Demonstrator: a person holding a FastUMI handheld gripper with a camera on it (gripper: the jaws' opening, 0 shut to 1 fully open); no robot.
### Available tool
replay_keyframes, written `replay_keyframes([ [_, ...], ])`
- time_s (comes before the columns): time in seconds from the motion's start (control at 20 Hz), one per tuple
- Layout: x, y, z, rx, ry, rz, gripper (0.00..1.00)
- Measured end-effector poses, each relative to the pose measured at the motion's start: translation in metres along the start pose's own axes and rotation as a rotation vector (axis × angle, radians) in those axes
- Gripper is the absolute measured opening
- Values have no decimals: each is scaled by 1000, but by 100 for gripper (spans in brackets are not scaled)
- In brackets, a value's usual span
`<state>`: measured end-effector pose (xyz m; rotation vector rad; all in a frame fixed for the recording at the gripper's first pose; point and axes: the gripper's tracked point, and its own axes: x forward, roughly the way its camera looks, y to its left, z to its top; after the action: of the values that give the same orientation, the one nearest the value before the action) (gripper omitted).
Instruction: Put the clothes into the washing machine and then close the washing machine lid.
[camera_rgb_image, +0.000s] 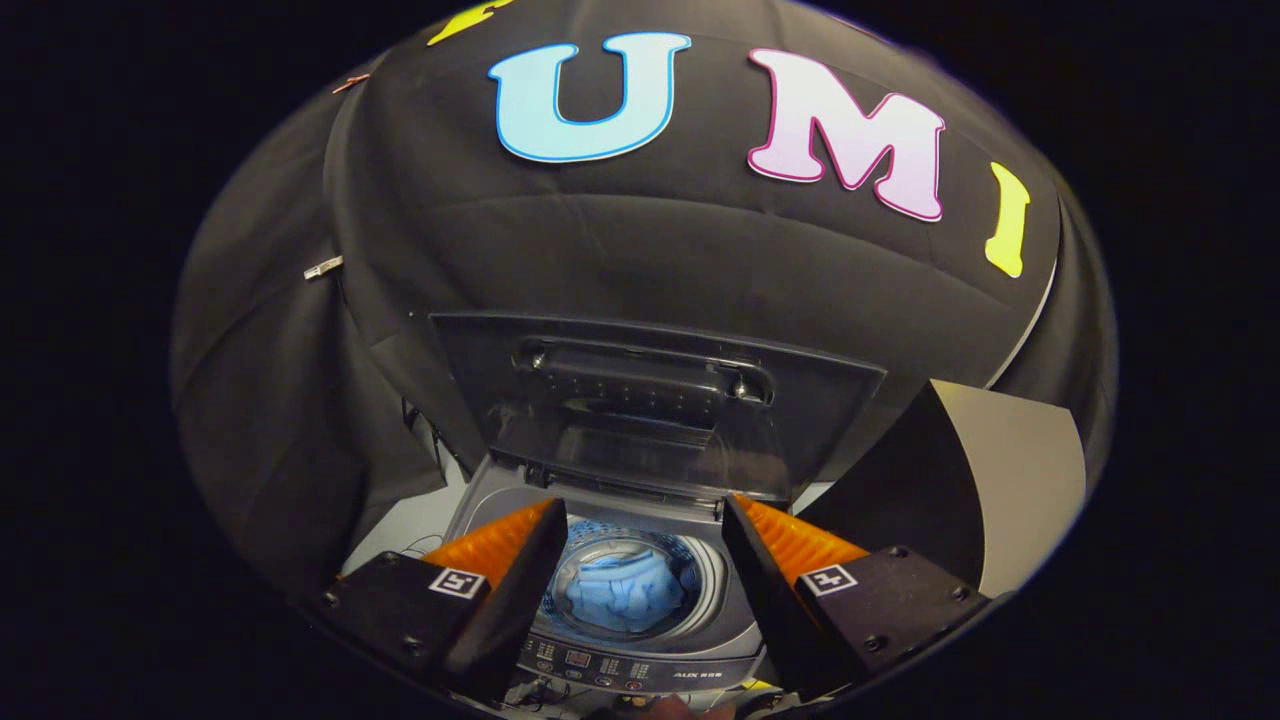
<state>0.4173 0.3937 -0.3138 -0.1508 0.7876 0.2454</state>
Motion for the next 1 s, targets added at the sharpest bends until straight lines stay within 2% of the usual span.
replay_keyframes([
  [0.25,-17,9,25,4,-87,29,98],
  [0.45,-39,9,70,-33,-214,31,98],
  [0.55,-47,16,96,-54,-295,68,98],
  [0.7,-47,0,123,-66,-357,28,98],
  [1.0,-14,-16,180,44,-440,13,98],
])
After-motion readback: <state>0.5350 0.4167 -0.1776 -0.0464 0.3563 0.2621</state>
